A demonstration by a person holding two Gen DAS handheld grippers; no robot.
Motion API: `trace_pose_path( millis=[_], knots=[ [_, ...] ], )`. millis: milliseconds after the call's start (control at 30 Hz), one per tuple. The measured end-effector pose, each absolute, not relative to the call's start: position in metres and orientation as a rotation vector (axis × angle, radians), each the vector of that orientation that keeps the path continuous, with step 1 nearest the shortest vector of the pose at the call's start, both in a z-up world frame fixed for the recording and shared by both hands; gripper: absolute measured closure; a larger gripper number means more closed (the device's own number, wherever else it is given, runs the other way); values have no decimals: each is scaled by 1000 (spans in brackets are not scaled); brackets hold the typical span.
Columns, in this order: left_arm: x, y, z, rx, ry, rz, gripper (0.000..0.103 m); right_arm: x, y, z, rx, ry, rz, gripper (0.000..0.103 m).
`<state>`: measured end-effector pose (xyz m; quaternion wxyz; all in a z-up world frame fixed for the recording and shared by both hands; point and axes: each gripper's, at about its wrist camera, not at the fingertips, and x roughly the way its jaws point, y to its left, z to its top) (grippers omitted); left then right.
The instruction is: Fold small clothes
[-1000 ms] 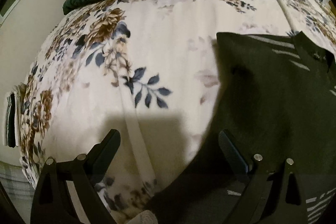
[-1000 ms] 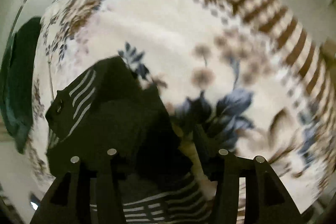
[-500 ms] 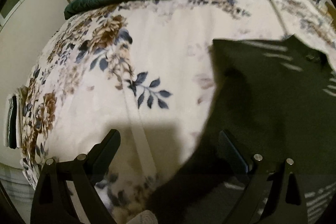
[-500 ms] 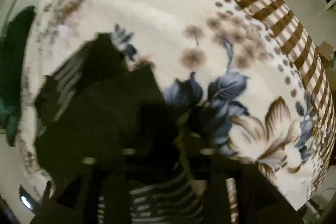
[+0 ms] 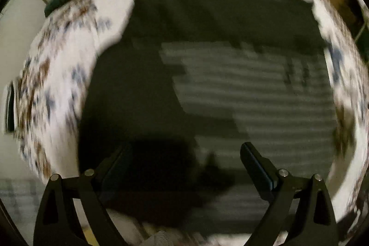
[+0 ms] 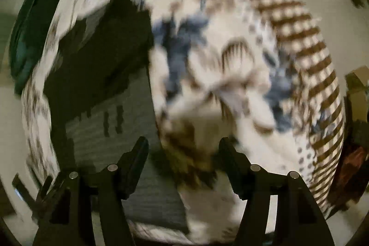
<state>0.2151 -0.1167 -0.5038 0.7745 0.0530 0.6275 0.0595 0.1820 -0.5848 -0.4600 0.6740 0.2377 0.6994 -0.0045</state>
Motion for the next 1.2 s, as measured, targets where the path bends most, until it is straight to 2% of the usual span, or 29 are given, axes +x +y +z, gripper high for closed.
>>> trace_pose_path(
  millis=[167, 300, 400, 433, 467, 500, 700, 867, 1000, 1033, 1067, 1133, 1200],
  knots=[
    [148, -137, -525, 68, 1513, 281, 7, 114, -554, -533, 659, 1726, 299, 37],
    [122, -129, -529, 49, 1537, 398, 7, 90, -520, -580, 720, 1726, 447, 37],
    [118, -122, -528, 53, 1527, 438, 7, 83, -505, -586, 739, 1690, 495, 38],
    [117, -120, -526, 53, 1515, 445, 7, 81, -502, -584, 734, 1688, 522, 57],
    [117, -119, -524, 54, 1503, 454, 7, 78, -499, -581, 718, 1702, 550, 89],
    [116, -118, -523, 52, 1493, 464, 7, 75, -498, -578, 706, 1708, 564, 94],
    [95, -108, -524, -17, 1483, 511, 7, 61, -521, -549, 534, 1732, 524, 96],
    [83, -113, -525, 3, 1481, 512, 7, 50, -531, -547, 389, 1811, 501, 101],
    [83, -143, -523, 41, 1446, 425, 7, 54, -554, -545, 533, 1840, 459, 98],
    [84, -156, -525, 53, 1442, 387, 7, 57, -561, -542, 539, 1835, 441, 89],
    [86, -166, -526, 59, 1441, 359, 7, 62, -569, -537, 542, 1822, 417, 75],
    [89, -200, -535, 67, 1446, 257, 7, 73, -586, -525, 575, 1784, 370, 60],
    [93, -233, -548, 87, 1454, 168, 7, 87, -608, -510, 601, 1751, 330, 54]
  ],
)
